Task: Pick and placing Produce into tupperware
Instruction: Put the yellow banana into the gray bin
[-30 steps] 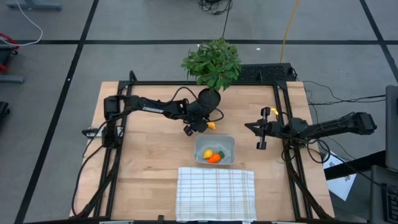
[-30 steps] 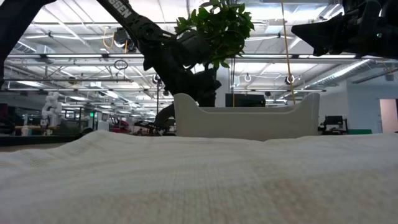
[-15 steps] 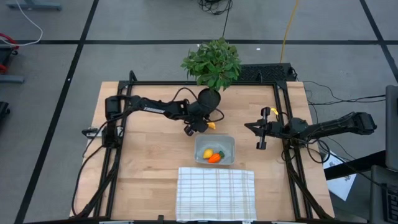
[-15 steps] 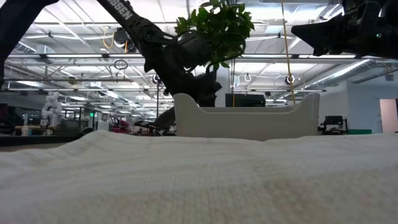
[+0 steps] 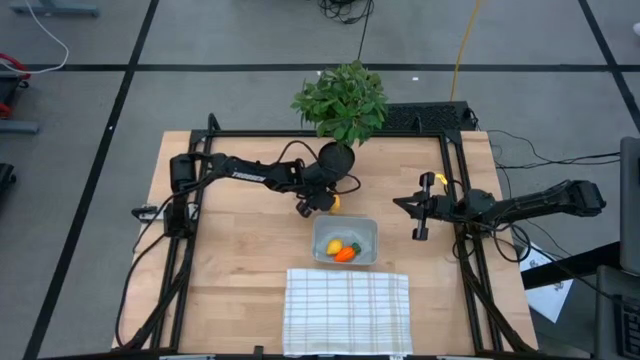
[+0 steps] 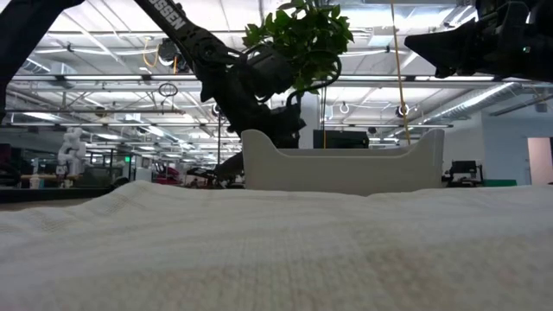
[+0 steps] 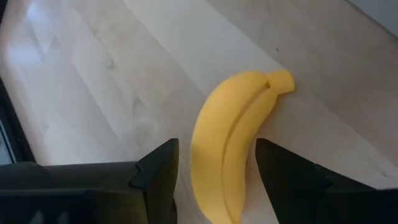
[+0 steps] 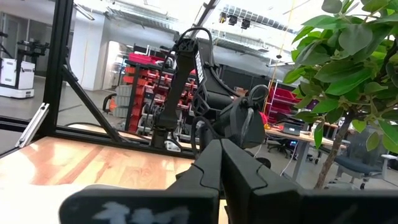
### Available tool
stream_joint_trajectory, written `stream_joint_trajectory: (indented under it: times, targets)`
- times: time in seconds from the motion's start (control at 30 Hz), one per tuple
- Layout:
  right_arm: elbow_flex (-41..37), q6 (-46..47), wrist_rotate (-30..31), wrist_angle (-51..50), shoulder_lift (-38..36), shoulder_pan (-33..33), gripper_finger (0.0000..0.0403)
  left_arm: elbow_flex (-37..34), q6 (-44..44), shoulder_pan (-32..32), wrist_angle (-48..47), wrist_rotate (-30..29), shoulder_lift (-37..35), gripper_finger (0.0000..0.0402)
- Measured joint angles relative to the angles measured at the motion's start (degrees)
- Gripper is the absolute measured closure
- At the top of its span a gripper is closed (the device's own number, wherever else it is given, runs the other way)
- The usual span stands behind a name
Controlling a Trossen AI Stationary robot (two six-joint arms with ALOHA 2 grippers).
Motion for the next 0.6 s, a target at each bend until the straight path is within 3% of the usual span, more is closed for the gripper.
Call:
stream_joint_trajectory:
  times: [0.6]
  targets:
    - [0.00, 0.20, 0.00, 0.01, -0.01, -0.02, 0.0403, 0.00, -2.47, 1.75, -1.80, 0.40, 0.00, 0.0183]
